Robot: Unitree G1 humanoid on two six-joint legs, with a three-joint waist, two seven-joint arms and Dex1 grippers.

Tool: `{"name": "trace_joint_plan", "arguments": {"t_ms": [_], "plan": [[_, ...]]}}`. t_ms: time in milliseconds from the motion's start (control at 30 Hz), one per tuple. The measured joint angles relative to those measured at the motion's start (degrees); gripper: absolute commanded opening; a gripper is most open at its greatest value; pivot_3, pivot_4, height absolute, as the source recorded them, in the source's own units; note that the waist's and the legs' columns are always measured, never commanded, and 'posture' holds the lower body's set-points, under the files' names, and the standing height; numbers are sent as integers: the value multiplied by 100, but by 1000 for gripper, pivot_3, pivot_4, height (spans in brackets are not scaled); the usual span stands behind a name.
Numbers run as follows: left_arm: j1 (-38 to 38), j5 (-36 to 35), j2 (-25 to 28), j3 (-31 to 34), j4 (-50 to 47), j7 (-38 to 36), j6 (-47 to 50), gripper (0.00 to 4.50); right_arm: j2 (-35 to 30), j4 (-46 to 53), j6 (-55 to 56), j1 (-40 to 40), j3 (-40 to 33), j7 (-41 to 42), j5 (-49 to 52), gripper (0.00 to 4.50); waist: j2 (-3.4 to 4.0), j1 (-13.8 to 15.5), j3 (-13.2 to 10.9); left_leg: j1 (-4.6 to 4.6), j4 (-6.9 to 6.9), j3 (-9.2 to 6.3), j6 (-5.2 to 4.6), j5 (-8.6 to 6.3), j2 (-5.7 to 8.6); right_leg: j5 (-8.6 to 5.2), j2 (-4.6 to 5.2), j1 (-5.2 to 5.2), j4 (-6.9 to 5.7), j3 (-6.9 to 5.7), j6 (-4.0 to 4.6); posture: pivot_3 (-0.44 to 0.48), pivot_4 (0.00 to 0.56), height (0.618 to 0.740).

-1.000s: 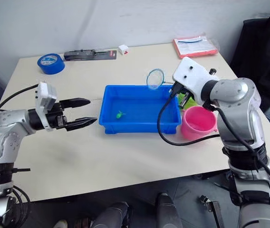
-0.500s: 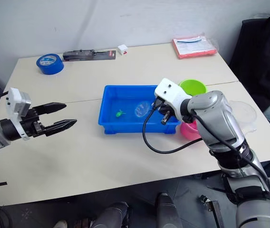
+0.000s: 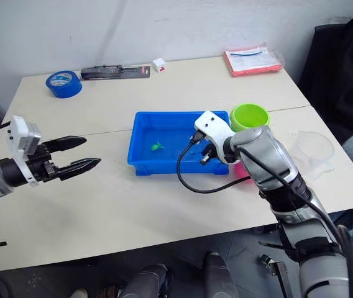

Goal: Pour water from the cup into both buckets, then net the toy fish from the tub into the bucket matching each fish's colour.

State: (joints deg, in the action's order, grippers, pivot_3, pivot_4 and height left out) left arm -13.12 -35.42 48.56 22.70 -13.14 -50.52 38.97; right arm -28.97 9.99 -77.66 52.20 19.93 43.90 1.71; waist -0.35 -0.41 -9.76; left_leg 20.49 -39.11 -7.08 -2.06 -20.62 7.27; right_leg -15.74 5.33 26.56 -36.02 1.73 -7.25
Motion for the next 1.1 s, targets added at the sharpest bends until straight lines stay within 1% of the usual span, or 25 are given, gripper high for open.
{"name": "trace_joint_plan", "arguments": {"t_ms": [167,367,533,1000,1100], "plan": [[-6,-22,1,-2,-33,43,2,4500,536,-633,150,122,-24,-384,102,790,0,-42,0,0,1,0,0,0,1,0,0,0,1,0,0,0,150,740],[-1,-56,38,-2,-216,73,34,4500,742,-1071,493,286,-39,-626,170,790,0,-125,0,0,1,-3,0,0,3,0,2,-1,1,-3,0,0,150,740],[6,-81,39,-2,-235,111,77,4500,1087,-1489,679,338,-256,-832,248,790,1,-172,0,-1,5,-2,0,0,0,0,0,3,0,-3,0,0,150,740],[16,-174,39,68,-407,224,118,4500,1578,-1966,1217,536,-307,-974,462,790,2,-215,-1,-1,5,-3,0,0,1,1,5,3,0,-22,2,0,150,740],[12,-179,39,81,-404,224,115,4500,1577,-1869,1136,553,-555,-977,600,790,2,-233,-1,-1,5,-4,0,0,1,1,5,3,0,-22,2,0,150,740]]}}
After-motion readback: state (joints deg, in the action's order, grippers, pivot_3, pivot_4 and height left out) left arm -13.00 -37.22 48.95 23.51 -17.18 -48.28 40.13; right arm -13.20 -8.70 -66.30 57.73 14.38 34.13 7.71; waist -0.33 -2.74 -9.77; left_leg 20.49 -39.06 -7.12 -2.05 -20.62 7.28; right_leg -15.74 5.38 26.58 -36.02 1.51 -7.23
